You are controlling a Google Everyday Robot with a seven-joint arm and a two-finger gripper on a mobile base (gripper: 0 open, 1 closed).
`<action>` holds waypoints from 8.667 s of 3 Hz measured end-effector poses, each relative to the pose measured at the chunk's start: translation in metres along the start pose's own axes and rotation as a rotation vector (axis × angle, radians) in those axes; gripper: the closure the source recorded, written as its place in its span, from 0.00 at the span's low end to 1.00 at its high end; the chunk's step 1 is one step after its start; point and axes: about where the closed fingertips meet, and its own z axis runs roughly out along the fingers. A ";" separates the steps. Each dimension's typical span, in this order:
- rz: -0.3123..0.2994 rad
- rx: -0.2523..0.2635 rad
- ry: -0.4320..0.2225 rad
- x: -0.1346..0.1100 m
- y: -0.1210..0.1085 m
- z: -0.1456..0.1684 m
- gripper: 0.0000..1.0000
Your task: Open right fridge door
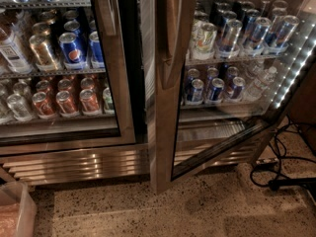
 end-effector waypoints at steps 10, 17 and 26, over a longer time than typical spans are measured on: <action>0.000 0.000 0.000 0.000 0.000 0.000 0.91; 0.000 0.000 0.000 0.000 0.000 0.000 1.00; 0.000 0.000 0.000 0.000 0.000 0.000 0.00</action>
Offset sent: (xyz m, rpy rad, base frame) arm 0.0000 0.0000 0.0000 0.0000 0.0000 0.0000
